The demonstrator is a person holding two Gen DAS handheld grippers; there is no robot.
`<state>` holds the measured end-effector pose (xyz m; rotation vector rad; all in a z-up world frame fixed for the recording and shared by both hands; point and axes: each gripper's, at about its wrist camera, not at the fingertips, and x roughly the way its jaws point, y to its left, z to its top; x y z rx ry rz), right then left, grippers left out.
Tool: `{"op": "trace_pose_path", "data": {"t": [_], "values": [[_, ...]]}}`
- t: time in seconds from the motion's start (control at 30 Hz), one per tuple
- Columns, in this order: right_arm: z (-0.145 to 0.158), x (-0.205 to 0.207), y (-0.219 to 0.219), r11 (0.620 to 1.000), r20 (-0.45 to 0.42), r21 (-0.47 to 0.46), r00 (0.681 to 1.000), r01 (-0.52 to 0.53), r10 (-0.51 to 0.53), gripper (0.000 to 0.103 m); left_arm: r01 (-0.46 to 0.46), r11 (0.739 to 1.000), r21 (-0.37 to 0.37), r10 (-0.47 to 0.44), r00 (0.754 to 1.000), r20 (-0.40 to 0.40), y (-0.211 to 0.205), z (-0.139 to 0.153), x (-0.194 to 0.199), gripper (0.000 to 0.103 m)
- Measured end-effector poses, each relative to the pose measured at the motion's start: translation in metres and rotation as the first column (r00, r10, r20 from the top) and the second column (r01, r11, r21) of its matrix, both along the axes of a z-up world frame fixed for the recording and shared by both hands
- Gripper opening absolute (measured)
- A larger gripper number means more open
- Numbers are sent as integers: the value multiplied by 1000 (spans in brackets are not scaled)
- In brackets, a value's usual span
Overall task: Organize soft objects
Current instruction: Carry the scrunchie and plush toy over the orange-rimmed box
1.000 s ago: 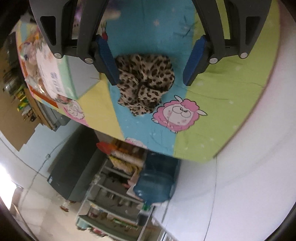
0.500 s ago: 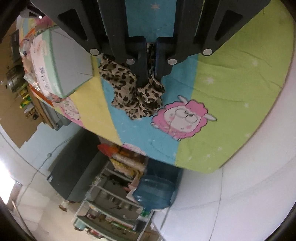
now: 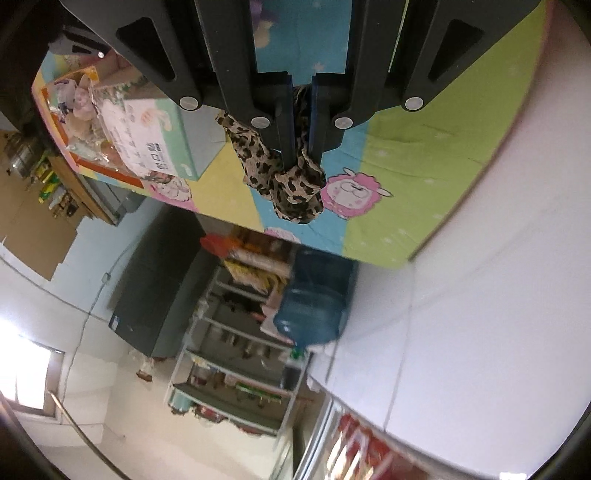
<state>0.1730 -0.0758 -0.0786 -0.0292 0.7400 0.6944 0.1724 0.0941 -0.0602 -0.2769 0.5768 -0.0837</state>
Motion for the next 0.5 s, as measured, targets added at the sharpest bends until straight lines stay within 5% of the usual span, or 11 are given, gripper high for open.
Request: {"op": "trace_pose_path", "data": {"t": [0.5], "values": [[28,-40,-16,999,73,32,997,29,-31,32,-33,999,37,30,996,82,-7,26,-83,5]]}}
